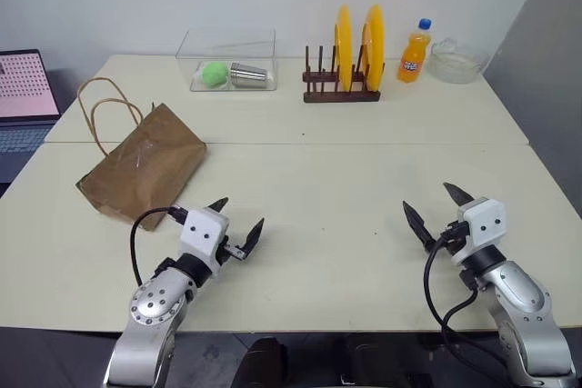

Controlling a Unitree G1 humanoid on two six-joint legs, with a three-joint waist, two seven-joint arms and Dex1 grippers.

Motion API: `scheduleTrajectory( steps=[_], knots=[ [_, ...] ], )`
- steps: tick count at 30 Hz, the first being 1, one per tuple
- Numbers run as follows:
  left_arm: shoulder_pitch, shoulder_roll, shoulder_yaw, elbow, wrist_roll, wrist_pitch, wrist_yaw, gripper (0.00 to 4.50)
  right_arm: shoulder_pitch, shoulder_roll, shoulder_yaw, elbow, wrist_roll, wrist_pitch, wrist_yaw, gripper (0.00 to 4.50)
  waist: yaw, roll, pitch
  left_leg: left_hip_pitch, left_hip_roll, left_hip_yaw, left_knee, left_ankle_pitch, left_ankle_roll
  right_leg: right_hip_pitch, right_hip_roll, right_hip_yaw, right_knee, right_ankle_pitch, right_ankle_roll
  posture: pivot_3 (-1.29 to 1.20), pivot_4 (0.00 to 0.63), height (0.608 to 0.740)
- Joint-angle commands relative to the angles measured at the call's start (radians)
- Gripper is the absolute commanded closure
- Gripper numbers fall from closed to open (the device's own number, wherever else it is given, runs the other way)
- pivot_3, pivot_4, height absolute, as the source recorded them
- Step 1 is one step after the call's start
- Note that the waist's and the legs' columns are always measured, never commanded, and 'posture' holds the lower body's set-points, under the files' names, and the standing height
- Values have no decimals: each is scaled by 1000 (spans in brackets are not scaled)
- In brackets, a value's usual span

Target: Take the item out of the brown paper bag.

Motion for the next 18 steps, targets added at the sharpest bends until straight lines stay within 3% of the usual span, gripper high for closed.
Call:
scheduleTrajectory(
  steps=[1,18],
  knots=[
    [-19,-11,5,-8,-16,-36,1,46,-8,4,-12,-37,4,-22,-6,0,0,0,0,0,0,0,0,0,0,0,0,0,0,0,0,0,150,740],
    [-49,-7,12,9,-23,-14,1,46,-10,35,7,-1,-64,-79,-44,0,0,0,0,0,0,0,0,0,0,0,0,0,0,0,0,0,150,740]
  ],
)
